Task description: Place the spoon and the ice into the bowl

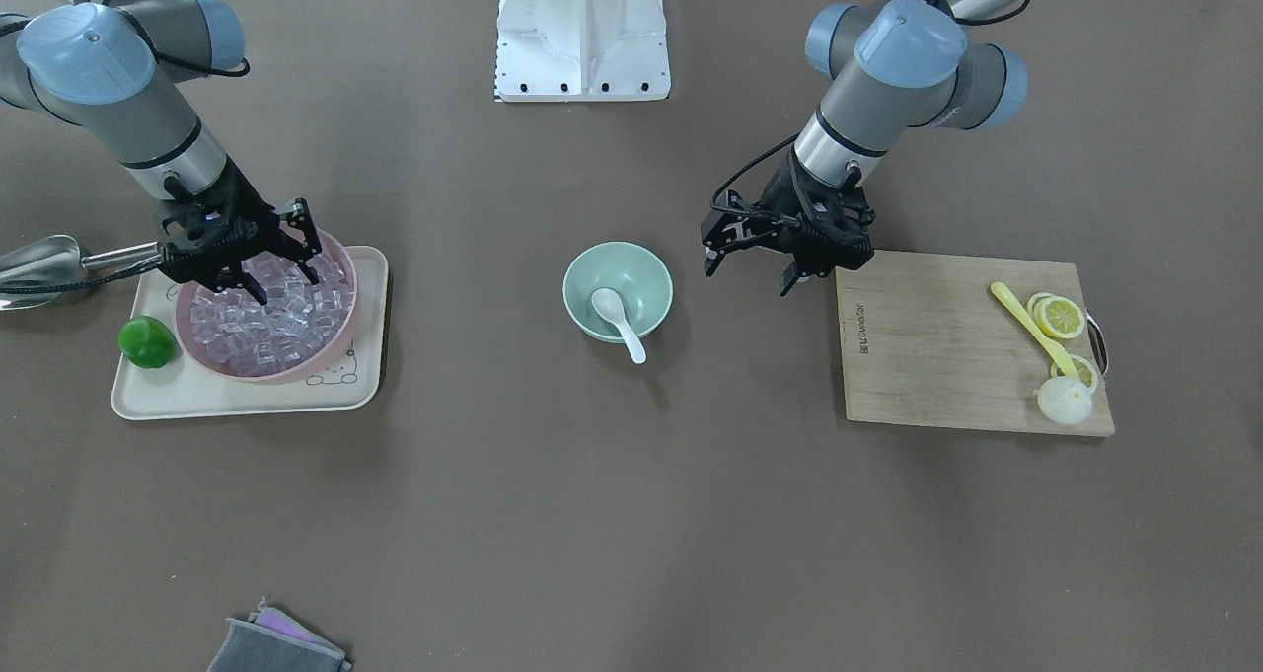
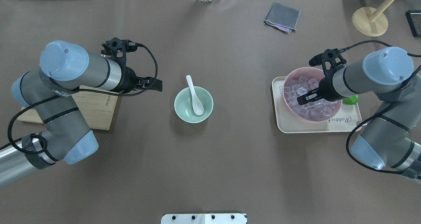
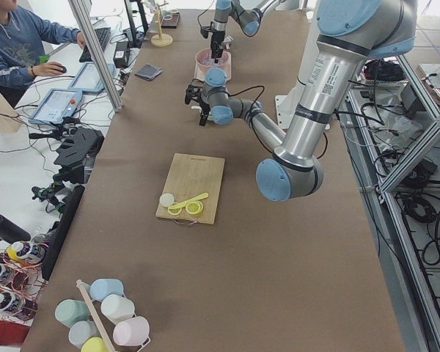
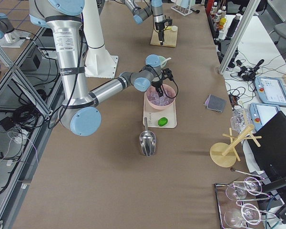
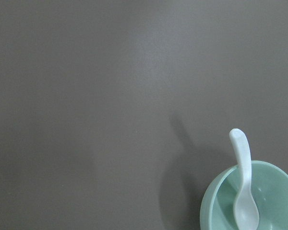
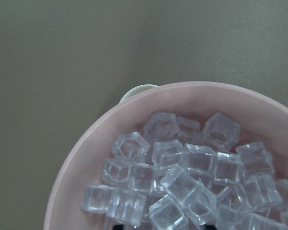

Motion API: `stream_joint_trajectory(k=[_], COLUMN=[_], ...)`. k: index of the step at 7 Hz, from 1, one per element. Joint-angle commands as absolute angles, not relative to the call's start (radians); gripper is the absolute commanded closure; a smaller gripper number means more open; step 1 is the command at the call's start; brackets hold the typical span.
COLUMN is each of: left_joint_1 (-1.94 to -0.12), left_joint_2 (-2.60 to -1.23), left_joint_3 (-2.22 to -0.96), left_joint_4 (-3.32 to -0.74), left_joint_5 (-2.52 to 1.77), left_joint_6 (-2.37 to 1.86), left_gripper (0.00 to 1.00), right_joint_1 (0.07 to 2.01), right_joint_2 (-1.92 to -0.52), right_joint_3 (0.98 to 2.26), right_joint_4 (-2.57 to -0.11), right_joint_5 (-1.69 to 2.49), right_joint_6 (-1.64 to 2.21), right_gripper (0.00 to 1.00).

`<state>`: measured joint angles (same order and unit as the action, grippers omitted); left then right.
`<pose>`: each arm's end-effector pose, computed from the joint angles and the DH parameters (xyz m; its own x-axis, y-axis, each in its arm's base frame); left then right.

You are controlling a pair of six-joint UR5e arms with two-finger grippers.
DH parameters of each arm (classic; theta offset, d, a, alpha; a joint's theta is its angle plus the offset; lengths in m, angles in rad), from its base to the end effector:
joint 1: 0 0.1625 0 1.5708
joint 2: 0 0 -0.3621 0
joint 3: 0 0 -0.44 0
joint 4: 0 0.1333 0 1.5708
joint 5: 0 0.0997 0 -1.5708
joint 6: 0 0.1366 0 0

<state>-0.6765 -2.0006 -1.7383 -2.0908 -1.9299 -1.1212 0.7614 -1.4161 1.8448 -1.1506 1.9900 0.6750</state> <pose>0.4716 -0.4881 0.2106 0.4553 0.1562 -0.8765 0.1576 0.9548 0.2520 -0.3919 -0.4809 0.3450 0.6183 -0.3959 0.6790 0.1178 0.9008 0.4179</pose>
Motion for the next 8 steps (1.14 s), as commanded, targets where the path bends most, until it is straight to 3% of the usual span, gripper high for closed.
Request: stream_joint_trajectory(k=[1,3,4,5,6,8], left_joint_1=[-0.676,-0.676,-0.676,-0.676,-0.676,-0.676], left_joint_2=[-2.000,-2.000,-2.000,-2.000,-2.000,-2.000], left_joint_3=[-1.738,-1.735,-1.733,-1.733,-1.732,-1.732], left_joint_4=[-2.091,-2.091,-2.091,-2.091,-2.091,-2.091], left_joint_5=[-1.930,-1.930,-1.930,-1.930,-1.930,-1.930], left_joint_6=[-1.121,-1.120,-1.120,-1.120,-1.118,-1.118], left_gripper=[0.02,0.02,0.02,0.02,0.02,0.02], right_joint_1=[0.767,0.769,0.770,0.778,0.784,0.790], right_joint_2=[-1.411,-1.382,-1.382,-1.385,-1.387,-1.387], right_joint_3=[1.818,1.789,1.789,1.789,1.789,1.789], right_joint_4=[-1.144,-1.144,-1.144,-1.144,-1.144,-1.144], right_joint_5=[1.990,1.990,1.991,1.999,2.003,2.013], right_joint_6=[0.620,0.620,0.620,0.618,0.618,0.623], right_gripper=[0.37,0.38,0.51,0.79,1.00,1.00])
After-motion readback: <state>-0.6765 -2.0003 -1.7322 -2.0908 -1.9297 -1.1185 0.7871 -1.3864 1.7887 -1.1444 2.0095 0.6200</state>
